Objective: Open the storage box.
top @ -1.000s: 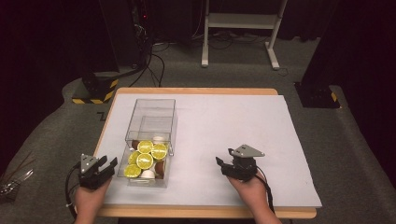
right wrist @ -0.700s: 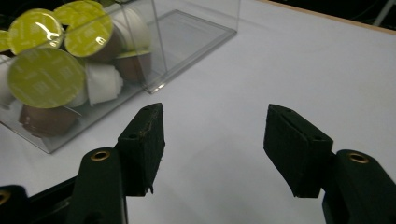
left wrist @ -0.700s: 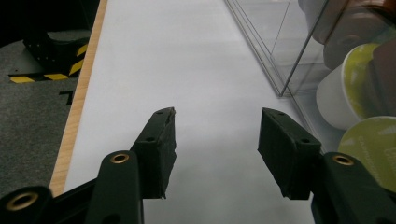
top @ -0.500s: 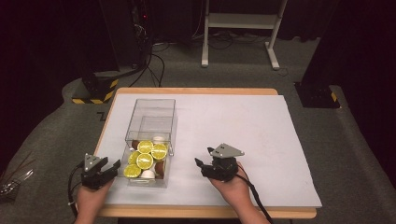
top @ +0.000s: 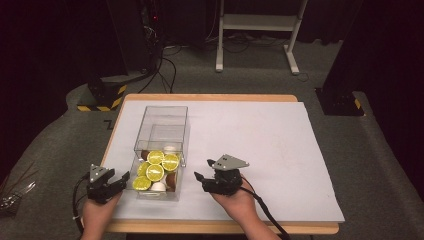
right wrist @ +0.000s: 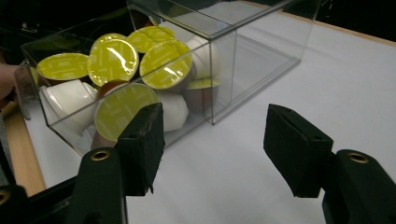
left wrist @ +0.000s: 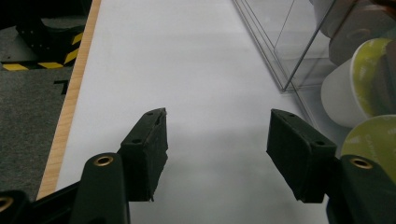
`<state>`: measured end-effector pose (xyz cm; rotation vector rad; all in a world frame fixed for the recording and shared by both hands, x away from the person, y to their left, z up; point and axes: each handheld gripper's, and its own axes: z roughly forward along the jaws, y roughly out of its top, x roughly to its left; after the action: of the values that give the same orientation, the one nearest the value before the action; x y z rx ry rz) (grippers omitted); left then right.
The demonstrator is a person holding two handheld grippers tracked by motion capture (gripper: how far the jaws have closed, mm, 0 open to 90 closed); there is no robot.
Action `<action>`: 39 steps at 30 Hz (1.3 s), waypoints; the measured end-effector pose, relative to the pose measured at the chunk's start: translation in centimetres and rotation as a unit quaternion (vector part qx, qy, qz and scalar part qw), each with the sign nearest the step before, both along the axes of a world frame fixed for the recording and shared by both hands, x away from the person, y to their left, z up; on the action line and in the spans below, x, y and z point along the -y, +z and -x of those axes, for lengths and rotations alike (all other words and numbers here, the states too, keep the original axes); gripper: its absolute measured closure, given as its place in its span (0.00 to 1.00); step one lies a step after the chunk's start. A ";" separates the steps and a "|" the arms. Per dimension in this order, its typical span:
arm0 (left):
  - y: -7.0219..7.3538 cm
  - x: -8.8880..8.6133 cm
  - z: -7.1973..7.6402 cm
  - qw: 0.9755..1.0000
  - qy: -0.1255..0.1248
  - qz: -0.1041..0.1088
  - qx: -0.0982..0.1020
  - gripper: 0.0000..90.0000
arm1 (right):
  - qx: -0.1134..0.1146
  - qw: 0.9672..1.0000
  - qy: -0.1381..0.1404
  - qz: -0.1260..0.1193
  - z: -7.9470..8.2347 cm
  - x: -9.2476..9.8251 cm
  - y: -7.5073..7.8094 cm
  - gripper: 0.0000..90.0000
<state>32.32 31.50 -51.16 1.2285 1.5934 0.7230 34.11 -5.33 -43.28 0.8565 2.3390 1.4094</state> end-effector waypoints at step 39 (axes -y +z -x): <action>0.0 0.2 0.1 1.000 -0.003 -0.008 0.000 0.41 | -0.002 0.995 0.080 0.052 -0.2 -11.9 2.1 0.25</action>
<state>32.27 31.34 -51.19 1.2435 1.5869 0.7330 34.32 6.58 -41.19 0.6560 2.5078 1.3320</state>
